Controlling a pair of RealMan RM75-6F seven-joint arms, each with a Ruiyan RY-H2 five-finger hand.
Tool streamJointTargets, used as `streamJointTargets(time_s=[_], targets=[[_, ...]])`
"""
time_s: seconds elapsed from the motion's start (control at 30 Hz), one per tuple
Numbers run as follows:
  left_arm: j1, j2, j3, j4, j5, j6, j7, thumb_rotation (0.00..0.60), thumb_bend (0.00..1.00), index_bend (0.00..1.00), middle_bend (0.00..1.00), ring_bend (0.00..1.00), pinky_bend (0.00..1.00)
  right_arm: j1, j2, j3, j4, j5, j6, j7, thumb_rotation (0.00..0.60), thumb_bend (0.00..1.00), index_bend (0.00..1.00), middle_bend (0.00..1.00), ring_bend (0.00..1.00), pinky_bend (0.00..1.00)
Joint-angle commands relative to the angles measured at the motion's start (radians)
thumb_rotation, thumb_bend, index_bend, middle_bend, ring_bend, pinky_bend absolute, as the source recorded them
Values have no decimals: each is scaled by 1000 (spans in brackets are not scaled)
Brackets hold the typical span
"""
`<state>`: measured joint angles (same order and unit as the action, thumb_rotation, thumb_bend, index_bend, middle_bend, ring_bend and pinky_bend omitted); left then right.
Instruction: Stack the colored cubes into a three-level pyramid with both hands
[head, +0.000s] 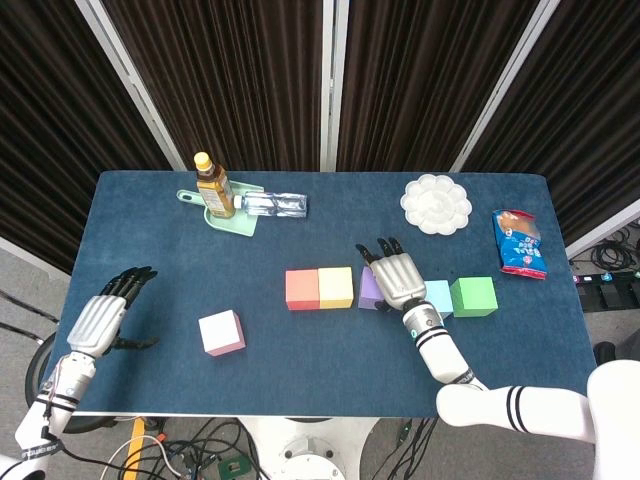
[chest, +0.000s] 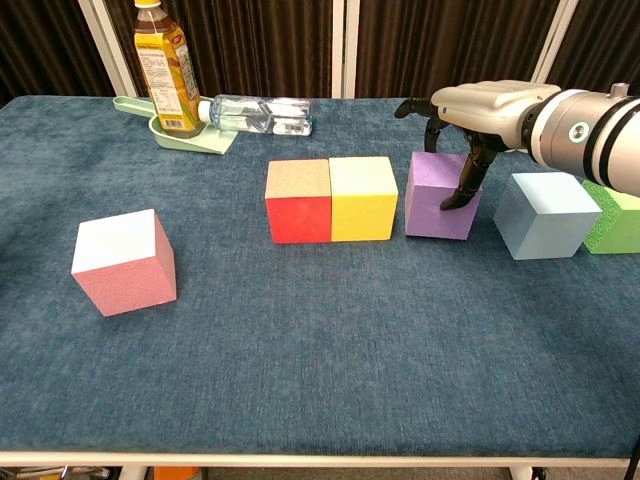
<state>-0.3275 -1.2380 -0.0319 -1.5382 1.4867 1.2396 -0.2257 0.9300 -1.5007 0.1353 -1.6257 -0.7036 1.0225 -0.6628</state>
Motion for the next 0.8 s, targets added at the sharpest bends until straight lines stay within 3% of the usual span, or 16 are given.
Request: streamJointTargets(time_s=[0.03, 0.8], targets=[[-1, 1, -1, -2, -1, 0, 3, 600, 0, 98, 50, 0, 107, -7, 1, -10, 16, -41, -11, 20, 600, 101, 0, 456, 0, 0], [1, 4, 5, 2, -2, -6, -2, 600, 0, 99, 50, 0, 107, -10, -49, 6, 71, -75, -26, 28, 600, 101, 0, 455, 0, 0]])
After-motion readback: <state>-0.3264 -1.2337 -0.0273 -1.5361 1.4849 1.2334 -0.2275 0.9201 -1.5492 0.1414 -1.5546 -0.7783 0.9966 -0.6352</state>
